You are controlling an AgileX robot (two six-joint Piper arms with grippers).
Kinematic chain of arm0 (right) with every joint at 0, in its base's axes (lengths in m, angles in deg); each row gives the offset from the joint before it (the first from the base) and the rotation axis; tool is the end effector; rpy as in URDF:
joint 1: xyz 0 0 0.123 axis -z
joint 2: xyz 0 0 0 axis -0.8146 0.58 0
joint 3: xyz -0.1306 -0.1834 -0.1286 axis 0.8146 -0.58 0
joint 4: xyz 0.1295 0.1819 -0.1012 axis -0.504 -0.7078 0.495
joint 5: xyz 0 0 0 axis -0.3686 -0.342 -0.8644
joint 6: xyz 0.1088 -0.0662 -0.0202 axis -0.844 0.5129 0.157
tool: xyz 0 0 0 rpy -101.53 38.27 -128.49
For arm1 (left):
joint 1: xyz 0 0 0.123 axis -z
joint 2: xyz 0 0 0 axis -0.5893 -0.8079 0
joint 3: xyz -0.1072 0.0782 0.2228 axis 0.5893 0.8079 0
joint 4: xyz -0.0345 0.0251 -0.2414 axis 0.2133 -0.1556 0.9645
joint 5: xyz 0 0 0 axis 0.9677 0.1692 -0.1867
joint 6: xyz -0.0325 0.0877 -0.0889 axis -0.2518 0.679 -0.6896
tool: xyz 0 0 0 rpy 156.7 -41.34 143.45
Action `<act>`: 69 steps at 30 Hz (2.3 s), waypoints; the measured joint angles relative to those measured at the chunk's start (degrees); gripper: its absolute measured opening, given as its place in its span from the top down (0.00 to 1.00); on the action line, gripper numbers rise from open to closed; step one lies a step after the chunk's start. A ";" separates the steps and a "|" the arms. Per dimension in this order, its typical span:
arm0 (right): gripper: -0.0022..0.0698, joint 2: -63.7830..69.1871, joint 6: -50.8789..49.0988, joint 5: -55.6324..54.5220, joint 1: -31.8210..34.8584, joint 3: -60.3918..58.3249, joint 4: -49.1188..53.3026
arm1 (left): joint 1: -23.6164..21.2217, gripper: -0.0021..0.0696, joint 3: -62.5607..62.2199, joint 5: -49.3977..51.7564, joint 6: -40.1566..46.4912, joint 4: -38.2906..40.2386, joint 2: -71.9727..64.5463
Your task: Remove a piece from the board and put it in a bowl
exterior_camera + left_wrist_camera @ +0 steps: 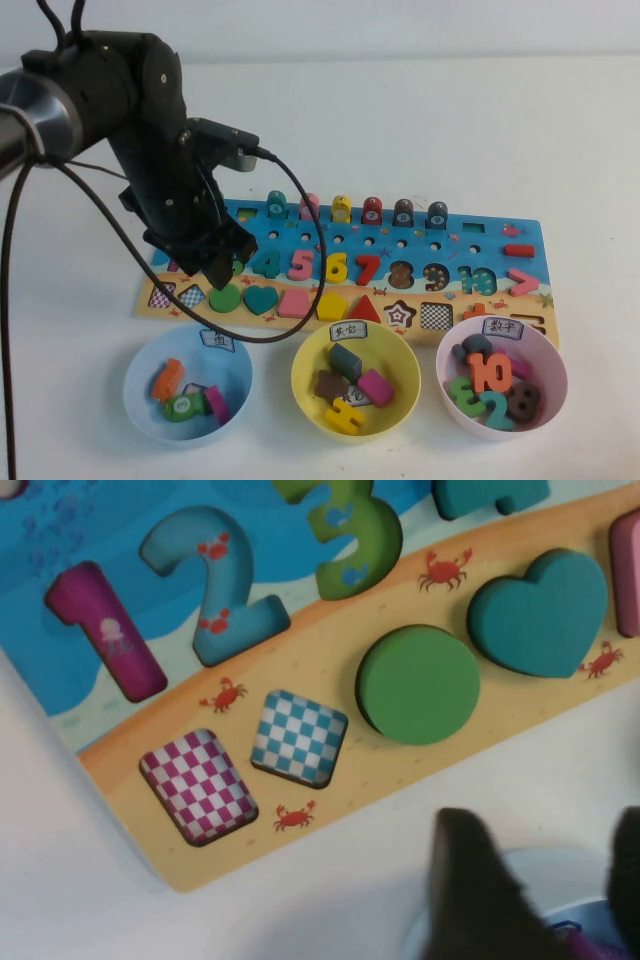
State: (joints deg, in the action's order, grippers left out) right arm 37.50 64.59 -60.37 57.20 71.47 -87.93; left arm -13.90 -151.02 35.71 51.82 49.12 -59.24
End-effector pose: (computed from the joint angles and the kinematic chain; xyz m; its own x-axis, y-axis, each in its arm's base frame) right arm 0.1079 -0.0018 0.1606 -0.2913 0.1301 -0.9478 0.0576 0.9913 0.1184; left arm 0.3488 -0.1519 0.1879 -0.8273 0.5484 -0.1215 0.5565 0.8297 -0.0441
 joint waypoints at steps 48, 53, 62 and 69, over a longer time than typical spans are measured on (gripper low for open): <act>0.99 0.00 0.00 0.00 0.00 0.00 0.00 | 0.00 0.39 -0.41 -5.43 38.70 0.01 -7.38; 0.99 0.00 0.00 0.00 0.00 0.00 0.00 | 0.00 0.39 -0.41 -5.33 38.70 0.01 -8.98; 0.99 0.00 0.00 0.00 0.00 0.00 0.00 | 0.00 0.39 -0.41 -7.38 38.30 -0.09 -9.38; 0.99 0.00 0.00 0.00 0.00 0.00 0.00 | 0.00 0.39 -0.41 -8.13 38.30 -0.19 -9.41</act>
State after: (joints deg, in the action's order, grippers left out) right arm 37.50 64.59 -60.37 57.20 71.47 -87.93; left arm -13.90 -151.43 27.58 90.12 48.92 -68.65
